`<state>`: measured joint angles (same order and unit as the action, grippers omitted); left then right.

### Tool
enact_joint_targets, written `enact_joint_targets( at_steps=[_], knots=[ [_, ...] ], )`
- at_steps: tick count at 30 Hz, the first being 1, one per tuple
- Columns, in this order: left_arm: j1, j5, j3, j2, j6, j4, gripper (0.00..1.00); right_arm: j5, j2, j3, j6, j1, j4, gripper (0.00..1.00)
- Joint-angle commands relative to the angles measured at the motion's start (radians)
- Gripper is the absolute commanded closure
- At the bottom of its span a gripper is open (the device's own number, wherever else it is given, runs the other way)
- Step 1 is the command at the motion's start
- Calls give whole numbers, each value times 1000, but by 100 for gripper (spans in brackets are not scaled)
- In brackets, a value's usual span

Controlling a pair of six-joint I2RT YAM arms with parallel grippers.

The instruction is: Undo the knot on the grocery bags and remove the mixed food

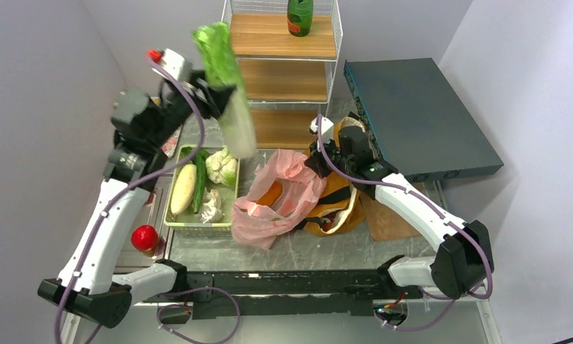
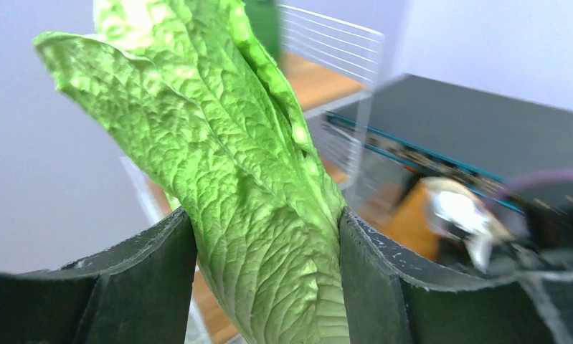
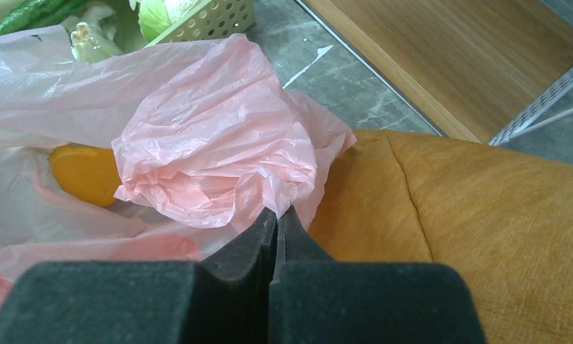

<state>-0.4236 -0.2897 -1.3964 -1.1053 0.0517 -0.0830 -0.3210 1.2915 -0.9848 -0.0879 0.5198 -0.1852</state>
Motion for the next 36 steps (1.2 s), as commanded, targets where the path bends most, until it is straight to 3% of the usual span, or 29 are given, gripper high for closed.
enact_joint_targets(
  at_steps=[1, 6, 9, 13, 17, 21, 25, 29, 34, 36],
  knots=[
    [225, -27, -151, -62, 106, -106, 100, -20, -38, 18, -12, 0, 43, 100],
    [534, -51, -214, -187, -83, -213, 100, -19, -45, 16, -18, 2, 36, 100],
    [710, -129, -209, -259, -88, -209, 100, -13, -44, 11, -19, 2, 33, 100],
    [799, -318, -173, -290, -210, -265, 100, 1, -45, 3, -16, 3, 25, 100],
    [796, -465, -102, -245, -336, -455, 100, 6, -57, 6, -36, 3, 21, 100],
    [726, -497, 100, -143, -274, -547, 100, 1, -54, 2, -47, 3, 16, 100],
    [580, -473, 238, -110, -155, -492, 100, -14, -52, -7, -53, 3, 18, 100],
    [545, -467, 245, -153, -80, -481, 100, -18, -51, -29, -64, 3, 5, 100],
    [447, -345, 217, -259, -169, -570, 100, -38, -46, -33, -78, 2, 20, 100],
    [433, -274, 242, -302, -161, -572, 93, -49, -39, -41, -74, 3, 29, 100]
  ],
)
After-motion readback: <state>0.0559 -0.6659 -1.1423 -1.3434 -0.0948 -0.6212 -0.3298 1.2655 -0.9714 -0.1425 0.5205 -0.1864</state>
